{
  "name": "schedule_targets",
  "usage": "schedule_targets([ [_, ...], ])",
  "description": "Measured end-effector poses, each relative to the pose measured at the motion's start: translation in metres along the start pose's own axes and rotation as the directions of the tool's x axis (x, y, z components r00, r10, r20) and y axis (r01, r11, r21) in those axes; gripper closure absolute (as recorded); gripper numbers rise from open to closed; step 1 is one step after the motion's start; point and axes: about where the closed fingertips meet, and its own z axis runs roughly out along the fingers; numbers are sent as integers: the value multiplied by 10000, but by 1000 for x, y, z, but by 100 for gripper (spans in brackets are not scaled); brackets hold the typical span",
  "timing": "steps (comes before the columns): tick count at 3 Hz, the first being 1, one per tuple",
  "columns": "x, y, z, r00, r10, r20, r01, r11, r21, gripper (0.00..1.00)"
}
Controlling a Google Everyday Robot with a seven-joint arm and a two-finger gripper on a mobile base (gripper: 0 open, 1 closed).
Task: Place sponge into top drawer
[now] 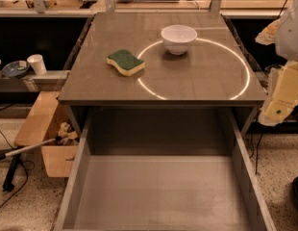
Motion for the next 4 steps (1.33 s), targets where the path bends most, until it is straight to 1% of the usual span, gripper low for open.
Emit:
schedule_targets([
  [1,0,0,0,10000,-2,2,2,10000,-1,0],
  [2,4,-2,-1,9963,-552,656,576,9977,-347,0],
  [3,15,-9,1,9716,-1109,2089,1340,9860,-996,0],
  [4,16,-21,2,9374,-1482,3152,1880,9771,-996,0],
])
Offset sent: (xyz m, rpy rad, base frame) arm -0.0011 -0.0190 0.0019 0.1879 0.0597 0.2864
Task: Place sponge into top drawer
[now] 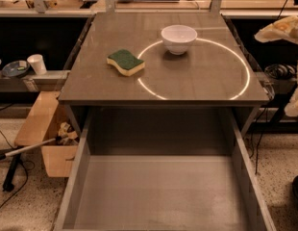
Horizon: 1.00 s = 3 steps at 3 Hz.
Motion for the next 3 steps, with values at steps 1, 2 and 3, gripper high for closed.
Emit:
schedule_targets([
  [1,0,0,0,10000,0,-1,0,10000,5,0],
  [2,-2,-4,1,9995,-124,284,122,9999,75,0],
  [3,7,-9,-1,9914,-689,1112,715,9972,-197,0],
])
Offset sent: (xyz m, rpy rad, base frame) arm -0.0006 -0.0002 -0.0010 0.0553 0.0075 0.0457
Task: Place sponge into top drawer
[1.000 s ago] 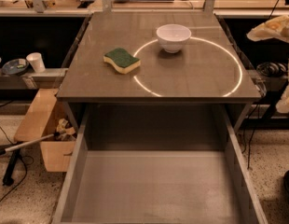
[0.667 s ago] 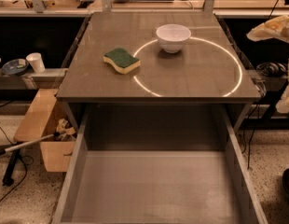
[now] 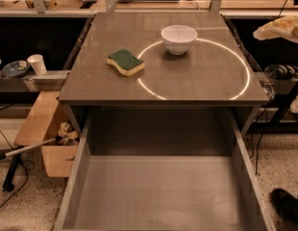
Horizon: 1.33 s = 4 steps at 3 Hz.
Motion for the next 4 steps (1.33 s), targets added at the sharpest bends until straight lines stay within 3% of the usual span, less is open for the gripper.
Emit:
schedule_targets([
  [1,7,-23,-1,9936,-710,878,676,9969,414,0],
  [2,7,-23,-1,9936,-710,878,676,9969,414,0],
  [4,30,-42,-9,9759,-1055,1912,934,9931,711,0],
])
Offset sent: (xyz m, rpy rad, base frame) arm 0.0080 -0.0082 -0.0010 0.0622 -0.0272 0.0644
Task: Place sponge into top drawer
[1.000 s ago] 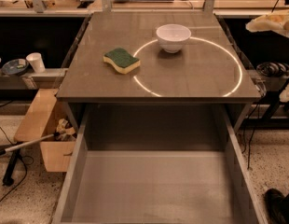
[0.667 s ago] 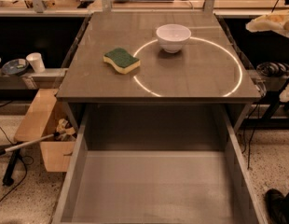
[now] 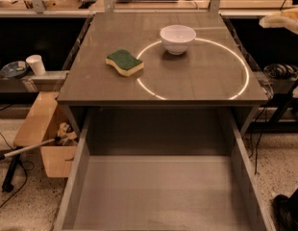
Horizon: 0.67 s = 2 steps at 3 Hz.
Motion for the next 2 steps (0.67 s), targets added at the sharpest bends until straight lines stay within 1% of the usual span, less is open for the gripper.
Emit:
schedule_targets([
  [1,14,-40,-3,9992,-179,349,141,9942,1066,0],
  [2,12,-46,1,9984,-273,490,211,9921,1235,0],
])
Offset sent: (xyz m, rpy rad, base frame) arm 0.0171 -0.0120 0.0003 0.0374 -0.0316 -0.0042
